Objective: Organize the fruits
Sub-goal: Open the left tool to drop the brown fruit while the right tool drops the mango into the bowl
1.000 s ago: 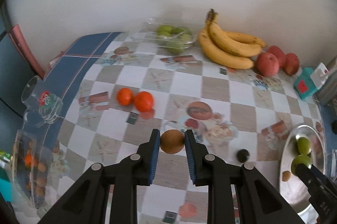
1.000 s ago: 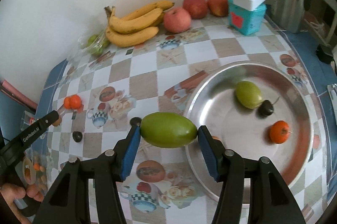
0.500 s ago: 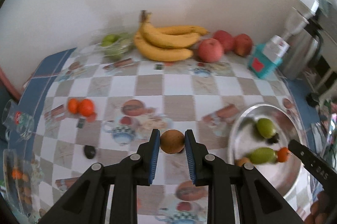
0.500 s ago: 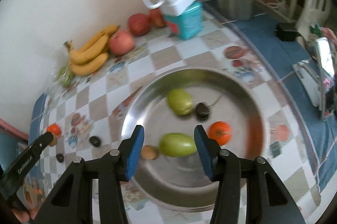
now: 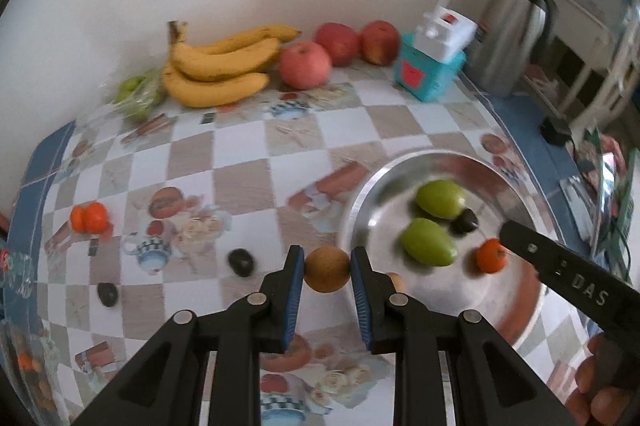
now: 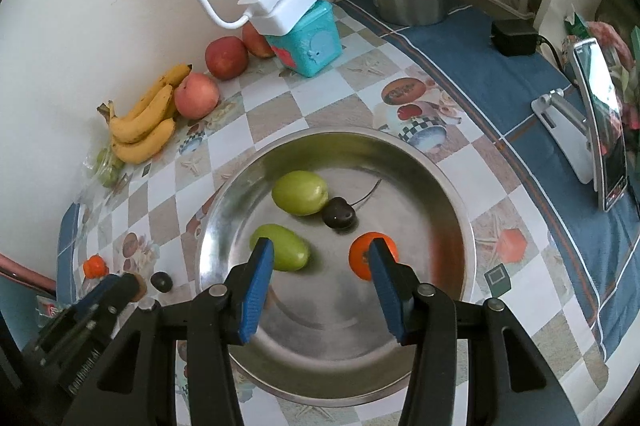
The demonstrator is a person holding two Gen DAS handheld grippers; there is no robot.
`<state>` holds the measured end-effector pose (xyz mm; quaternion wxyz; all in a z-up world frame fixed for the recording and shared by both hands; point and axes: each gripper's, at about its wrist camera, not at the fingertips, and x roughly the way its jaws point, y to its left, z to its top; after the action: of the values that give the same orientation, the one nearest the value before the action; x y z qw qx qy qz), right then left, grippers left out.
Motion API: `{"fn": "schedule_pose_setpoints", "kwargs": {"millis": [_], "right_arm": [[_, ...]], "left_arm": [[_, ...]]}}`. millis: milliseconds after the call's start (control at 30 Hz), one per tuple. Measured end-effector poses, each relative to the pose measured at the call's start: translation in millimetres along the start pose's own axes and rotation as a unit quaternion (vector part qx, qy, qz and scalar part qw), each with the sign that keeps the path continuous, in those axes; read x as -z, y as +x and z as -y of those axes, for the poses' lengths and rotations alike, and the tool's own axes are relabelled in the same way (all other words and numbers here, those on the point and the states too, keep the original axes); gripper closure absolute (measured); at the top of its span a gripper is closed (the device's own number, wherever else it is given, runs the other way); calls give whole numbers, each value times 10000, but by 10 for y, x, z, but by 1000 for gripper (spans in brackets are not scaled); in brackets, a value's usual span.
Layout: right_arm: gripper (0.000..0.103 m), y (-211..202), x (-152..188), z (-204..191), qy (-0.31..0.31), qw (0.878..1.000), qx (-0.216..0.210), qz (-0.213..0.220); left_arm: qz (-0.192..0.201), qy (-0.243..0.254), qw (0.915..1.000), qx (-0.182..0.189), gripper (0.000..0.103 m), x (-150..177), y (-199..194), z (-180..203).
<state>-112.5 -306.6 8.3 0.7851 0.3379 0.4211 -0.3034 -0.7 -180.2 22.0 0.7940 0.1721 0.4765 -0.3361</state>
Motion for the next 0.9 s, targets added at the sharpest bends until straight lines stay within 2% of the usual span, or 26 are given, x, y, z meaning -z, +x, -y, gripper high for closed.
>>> {"fn": "schedule_pose_setpoints", "kwargs": {"millis": [267,633,667,767,900], "right_arm": [[52,7,-9,47,92,9999,-62,-25],[52,22,-14,86,200,9996,-158,-87],[52,22,-14,85,204,9996,-166,-89],[52,28,-16,93,227,9995,-182,-108],[52,35,-17,100,252,9994,-202,-124]], "left_arm": [[-421,654,9965,292,77,133,229,529],[-938,585,9926,502,75,253,481,624],[-951,560,9925,517,72,258,485,621],[-954,534,9926,526,55,259,474,609],[-909,468,9935,507,55,235,440,560]]}}
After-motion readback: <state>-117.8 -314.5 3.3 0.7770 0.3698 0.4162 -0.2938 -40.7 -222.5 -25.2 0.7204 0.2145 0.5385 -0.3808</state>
